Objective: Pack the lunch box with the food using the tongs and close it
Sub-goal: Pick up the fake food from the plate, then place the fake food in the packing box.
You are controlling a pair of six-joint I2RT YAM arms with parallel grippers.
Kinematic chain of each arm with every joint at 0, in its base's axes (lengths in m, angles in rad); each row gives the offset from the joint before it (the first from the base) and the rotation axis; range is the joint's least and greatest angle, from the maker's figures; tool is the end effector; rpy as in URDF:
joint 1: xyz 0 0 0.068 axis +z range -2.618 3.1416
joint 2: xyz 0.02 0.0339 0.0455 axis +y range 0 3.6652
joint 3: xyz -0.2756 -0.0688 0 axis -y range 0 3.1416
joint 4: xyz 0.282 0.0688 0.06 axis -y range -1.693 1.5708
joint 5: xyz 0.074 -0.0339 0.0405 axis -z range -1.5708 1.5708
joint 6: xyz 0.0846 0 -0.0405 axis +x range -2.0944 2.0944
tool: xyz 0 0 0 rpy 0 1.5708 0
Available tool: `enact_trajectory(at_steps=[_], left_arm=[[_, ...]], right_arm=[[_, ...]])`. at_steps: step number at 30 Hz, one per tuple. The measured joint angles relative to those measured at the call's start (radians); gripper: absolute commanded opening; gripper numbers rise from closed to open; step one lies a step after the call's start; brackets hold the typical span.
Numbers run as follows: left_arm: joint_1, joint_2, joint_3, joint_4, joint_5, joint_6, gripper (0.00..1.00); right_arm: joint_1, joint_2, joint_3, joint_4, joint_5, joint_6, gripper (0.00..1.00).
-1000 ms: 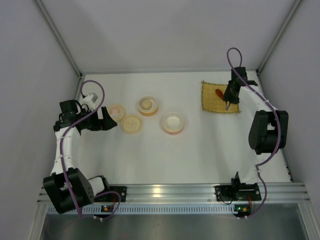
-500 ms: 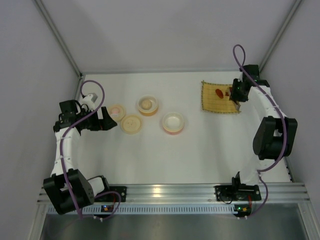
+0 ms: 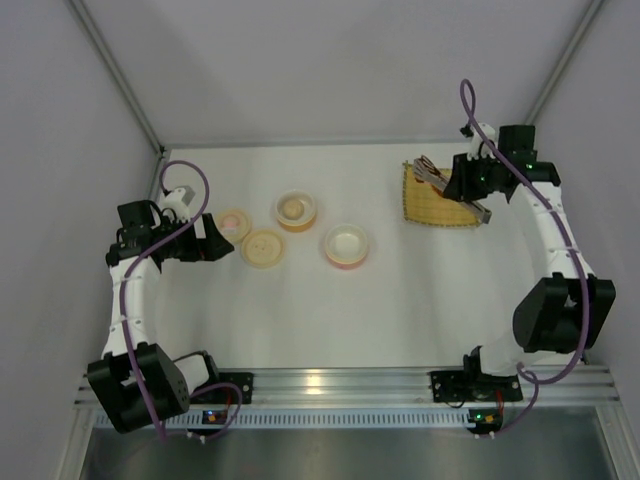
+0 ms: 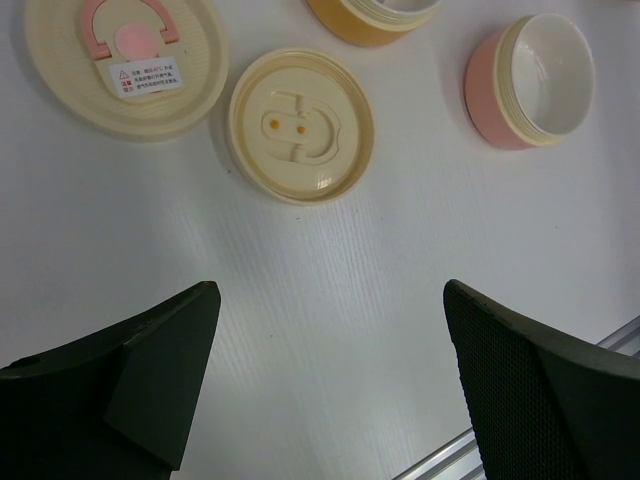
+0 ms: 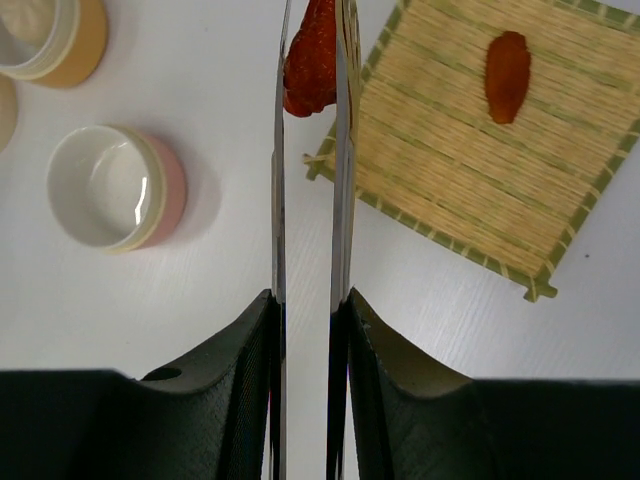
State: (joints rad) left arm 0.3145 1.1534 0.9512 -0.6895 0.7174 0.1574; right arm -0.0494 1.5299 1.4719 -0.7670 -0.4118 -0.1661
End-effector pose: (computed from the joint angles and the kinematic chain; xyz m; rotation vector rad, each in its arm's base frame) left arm 0.2864 0.0347 0.2604 0.1207 2.2703 -0.6355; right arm 0.3977 0.0142 0.3211 -0.3264 2.3182 0.3863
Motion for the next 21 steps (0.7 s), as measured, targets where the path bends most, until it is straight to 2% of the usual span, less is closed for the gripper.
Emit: enact_trajectory(at_steps=[4, 11, 21], left_arm=[[0.0, -0.001, 0.0, 0.0, 0.0, 0.0, 0.98], [0.0, -0.001, 0.0, 0.0, 0.0, 0.0, 0.98], [0.0, -0.002, 0.0, 0.0, 0.0, 0.002, 0.98]], right_arm=[[0.064, -0.039, -0.014, -0.025, -0.066, -0.045, 0.0], [0.294, -0.101, -0.096, -0.033, -0.113, -0.088, 0.0], [0.418, -0.081, -0.198, -0.022, -0.091, -0.088, 0.0]])
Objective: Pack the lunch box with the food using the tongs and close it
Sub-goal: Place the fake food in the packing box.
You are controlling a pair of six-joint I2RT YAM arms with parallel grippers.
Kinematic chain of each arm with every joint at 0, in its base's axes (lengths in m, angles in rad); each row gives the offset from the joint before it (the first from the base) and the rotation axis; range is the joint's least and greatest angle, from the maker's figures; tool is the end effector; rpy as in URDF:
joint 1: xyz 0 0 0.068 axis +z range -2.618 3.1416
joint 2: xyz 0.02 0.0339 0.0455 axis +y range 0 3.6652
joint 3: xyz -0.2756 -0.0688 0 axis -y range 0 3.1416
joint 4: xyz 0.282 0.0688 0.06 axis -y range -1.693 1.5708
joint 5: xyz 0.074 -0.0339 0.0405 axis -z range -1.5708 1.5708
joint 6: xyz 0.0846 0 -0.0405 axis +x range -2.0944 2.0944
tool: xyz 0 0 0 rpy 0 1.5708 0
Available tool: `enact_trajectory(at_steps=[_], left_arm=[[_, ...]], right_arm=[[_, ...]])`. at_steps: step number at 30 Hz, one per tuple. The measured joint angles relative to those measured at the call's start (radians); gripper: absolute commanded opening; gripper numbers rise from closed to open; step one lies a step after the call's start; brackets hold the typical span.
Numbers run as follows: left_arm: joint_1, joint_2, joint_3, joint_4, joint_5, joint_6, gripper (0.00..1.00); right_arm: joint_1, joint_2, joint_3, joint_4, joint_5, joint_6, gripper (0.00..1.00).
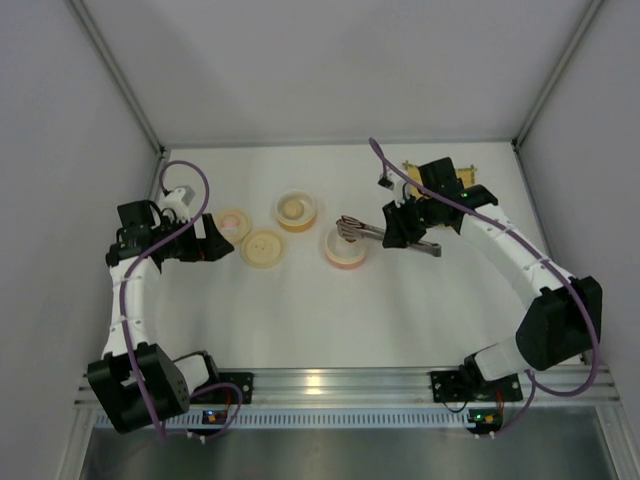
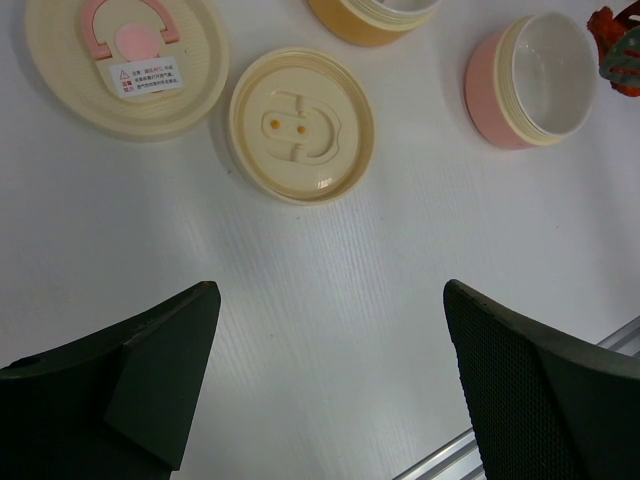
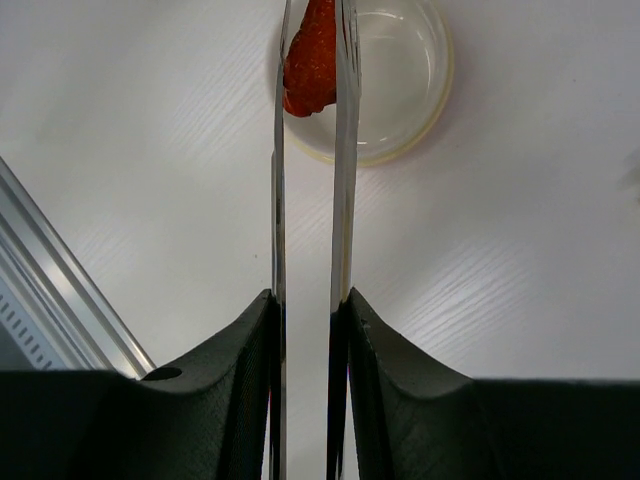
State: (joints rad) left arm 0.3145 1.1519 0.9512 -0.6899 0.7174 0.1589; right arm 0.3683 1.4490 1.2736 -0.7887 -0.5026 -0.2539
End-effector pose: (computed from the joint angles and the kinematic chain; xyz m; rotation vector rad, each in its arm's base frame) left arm 0.2862 0.0346 0.2608 0.1229 2.2692 -0.6341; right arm 0.3204 0.1673 0.2752 -0.9505 2.3040 0.6812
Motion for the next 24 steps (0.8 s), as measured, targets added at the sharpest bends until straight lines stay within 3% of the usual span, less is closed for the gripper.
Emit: enact_trajectory(at_steps=[24], left_arm=[[0.0, 0.003, 0.0, 0.0, 0.0, 0.001, 0.98]], right_arm=[[0.033, 0.081, -0.082, 0.066, 0.031, 0.011, 0.0]])
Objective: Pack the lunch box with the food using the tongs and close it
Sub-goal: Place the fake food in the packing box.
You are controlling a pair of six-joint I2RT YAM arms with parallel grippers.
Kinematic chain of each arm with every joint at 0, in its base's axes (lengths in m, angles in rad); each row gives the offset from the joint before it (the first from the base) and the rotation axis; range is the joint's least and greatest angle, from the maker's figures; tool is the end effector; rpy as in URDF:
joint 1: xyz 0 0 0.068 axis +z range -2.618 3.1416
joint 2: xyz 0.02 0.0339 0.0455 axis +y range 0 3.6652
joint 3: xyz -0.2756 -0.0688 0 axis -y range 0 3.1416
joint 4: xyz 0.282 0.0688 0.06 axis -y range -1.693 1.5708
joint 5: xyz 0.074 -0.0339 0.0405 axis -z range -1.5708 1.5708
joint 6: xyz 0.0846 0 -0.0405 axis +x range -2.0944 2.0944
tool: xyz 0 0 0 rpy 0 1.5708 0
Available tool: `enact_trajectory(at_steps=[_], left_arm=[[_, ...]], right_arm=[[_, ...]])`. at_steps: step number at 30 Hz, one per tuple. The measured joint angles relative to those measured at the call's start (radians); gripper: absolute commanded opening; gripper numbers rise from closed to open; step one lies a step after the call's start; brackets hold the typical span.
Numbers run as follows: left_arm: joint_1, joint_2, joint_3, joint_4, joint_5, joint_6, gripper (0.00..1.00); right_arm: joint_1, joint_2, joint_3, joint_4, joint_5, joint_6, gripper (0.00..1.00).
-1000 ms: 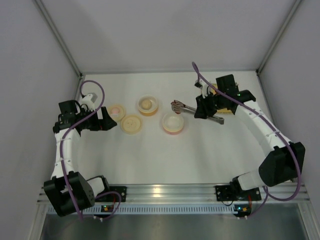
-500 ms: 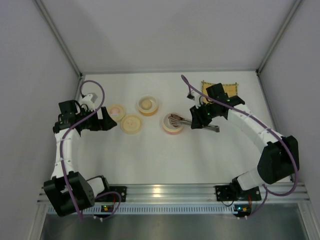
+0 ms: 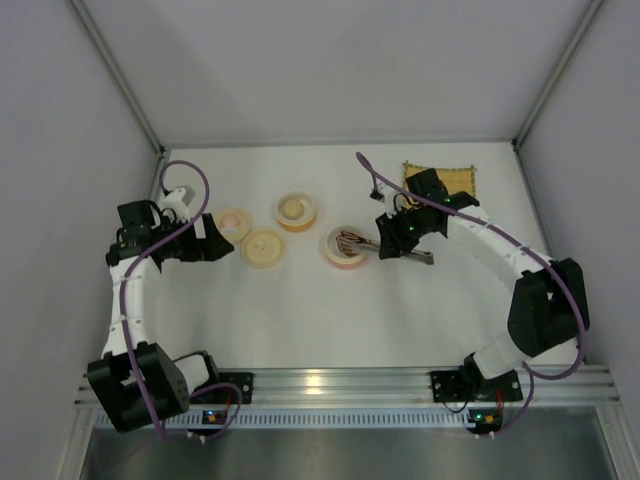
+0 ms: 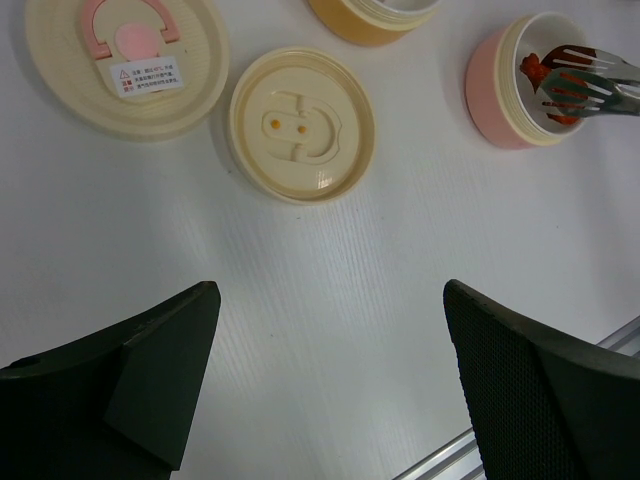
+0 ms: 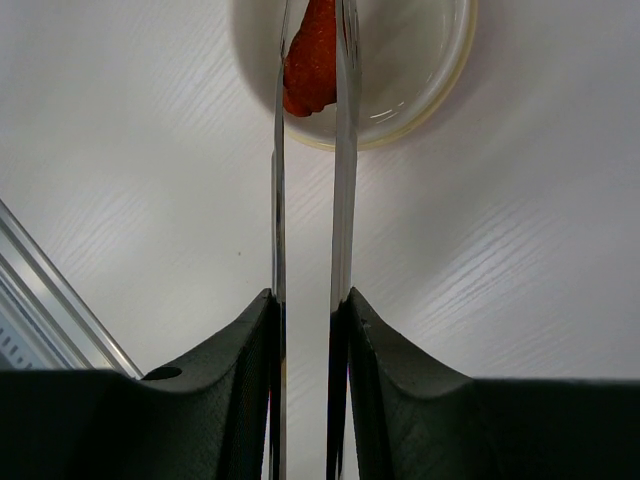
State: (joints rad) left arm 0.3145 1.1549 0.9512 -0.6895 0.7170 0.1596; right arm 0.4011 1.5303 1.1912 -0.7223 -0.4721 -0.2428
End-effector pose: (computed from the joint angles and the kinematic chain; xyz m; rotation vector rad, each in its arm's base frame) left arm 0.2866 0.0348 0.2600 0.1224 2.2713 -0.6347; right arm 0.3234 0.1789 0.2213 -0.9748 2.4090 0.6753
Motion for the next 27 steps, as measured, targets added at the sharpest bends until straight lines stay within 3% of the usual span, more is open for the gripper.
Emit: enact_trajectory(at_steps=[3, 8, 17, 27], left_arm=[[0.0, 0.0, 0.0, 0.0, 0.0, 0.0, 0.98], [0.0, 0.0, 0.0, 0.0, 0.0, 0.0, 0.98], [0.0, 0.011, 0.0, 0.0, -0.001, 0.0, 0.98], [0.0, 0.011, 0.0, 0.0, -0.003, 0.0, 0.98]], right_arm=[[0.004, 0.016, 0.0, 0.006, -0.001, 0.005, 0.0], [0.008, 0.037, 0.0, 0.02, -0.012, 0.019, 0.09], [0.011, 0.052, 0.0, 0.025, -0.024, 0.027, 0.39], [0.011, 0.051, 0.002, 0.022, -0.026, 0.026, 0.41]])
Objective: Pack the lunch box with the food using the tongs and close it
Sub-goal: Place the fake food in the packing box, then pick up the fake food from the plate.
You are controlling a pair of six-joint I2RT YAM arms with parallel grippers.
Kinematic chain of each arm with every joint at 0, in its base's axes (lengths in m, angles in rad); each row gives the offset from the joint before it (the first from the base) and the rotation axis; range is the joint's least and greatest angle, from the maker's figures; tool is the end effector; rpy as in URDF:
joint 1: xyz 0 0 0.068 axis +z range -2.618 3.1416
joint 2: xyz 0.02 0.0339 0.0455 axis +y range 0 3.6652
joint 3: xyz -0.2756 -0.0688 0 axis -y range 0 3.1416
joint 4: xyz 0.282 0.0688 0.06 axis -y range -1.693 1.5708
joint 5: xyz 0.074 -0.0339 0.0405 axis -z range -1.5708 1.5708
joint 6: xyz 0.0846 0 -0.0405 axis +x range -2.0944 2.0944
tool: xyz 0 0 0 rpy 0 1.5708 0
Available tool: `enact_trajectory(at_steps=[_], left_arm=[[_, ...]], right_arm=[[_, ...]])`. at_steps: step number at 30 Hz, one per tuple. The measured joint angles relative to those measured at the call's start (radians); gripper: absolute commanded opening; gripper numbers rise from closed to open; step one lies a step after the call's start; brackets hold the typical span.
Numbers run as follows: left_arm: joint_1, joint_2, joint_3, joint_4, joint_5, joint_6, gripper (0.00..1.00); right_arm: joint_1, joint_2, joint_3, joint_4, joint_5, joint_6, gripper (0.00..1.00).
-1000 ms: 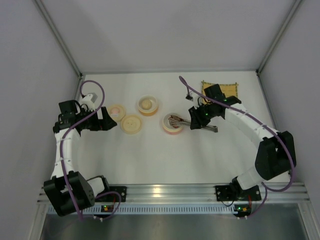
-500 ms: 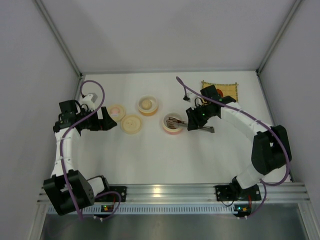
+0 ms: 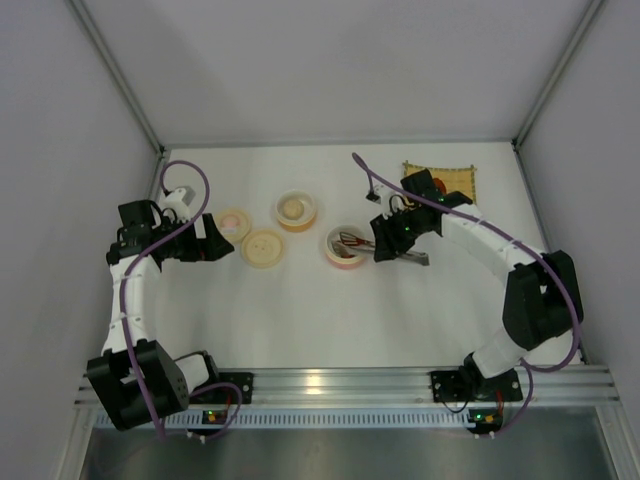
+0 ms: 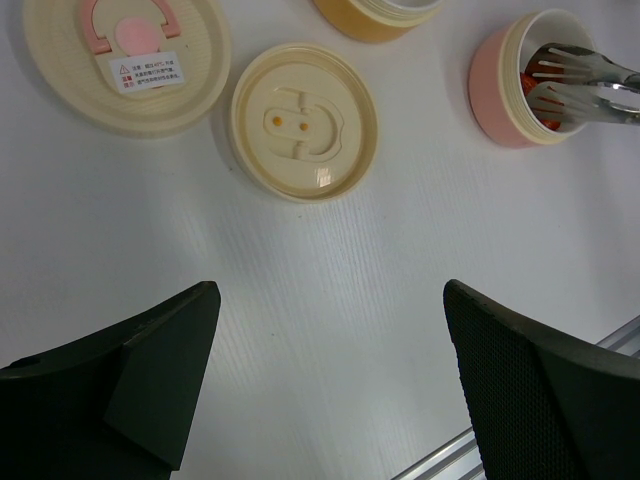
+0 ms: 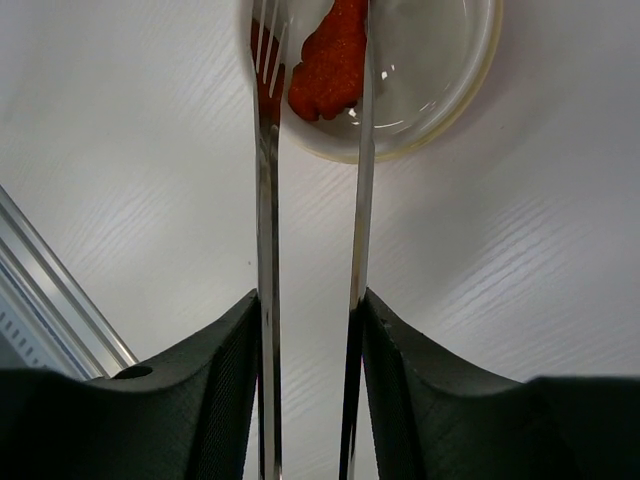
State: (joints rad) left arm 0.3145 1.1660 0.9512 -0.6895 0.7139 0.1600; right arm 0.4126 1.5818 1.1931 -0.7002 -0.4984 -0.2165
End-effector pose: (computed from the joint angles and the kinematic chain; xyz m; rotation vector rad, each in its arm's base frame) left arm 0.2882 0.0355 0.2569 0.1168 2.2816 -0.6370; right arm 0.3277 0.1876 0.2063 -0.9669 2.4420 0.7270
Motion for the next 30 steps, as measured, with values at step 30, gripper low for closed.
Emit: enact_trajectory(at_steps=[30], left_arm=[[0.0, 0.009, 0.0, 0.0, 0.017, 0.007, 0.98]], right_arm=[[-0.478, -0.019, 0.184, -0.06, 0.145, -0.155, 0.39]])
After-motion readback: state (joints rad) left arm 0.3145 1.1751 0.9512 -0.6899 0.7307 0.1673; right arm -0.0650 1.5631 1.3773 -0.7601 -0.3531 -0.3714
